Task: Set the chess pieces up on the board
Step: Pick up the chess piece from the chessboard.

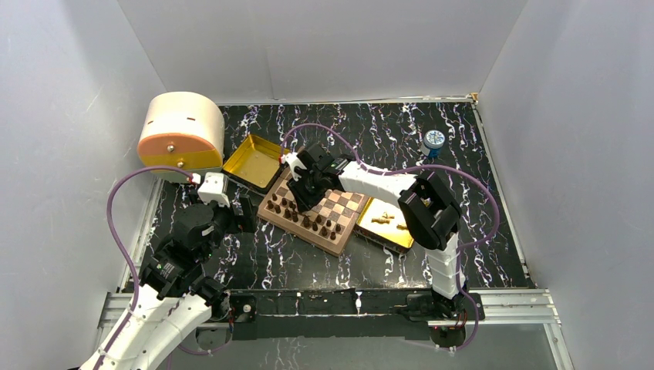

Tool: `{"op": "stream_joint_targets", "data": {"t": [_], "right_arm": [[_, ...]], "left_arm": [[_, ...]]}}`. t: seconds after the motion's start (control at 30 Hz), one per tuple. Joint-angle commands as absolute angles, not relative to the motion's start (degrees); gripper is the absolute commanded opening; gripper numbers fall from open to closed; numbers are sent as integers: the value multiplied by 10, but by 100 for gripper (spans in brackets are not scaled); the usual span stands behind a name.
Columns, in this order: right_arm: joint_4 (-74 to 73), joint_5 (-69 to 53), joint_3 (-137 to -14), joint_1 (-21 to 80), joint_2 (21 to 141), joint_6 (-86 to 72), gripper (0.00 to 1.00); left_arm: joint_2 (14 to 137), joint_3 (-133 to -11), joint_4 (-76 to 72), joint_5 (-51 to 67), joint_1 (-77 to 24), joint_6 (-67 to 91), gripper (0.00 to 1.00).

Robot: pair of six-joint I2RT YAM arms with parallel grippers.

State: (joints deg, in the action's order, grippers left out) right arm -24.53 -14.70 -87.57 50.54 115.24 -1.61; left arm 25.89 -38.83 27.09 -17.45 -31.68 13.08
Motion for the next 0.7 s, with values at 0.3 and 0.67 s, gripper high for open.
{"op": "stream_joint_targets", "data": {"t": [0.3, 0.67], "right_arm": [[-258, -147, -913, 509, 1173, -2, 39], [-252, -131, -910, 511, 1162, -1, 30]], "left_arm": [[255, -399, 267, -187, -319, 134, 94], [254, -398, 267, -189, -319, 134, 94]]}}
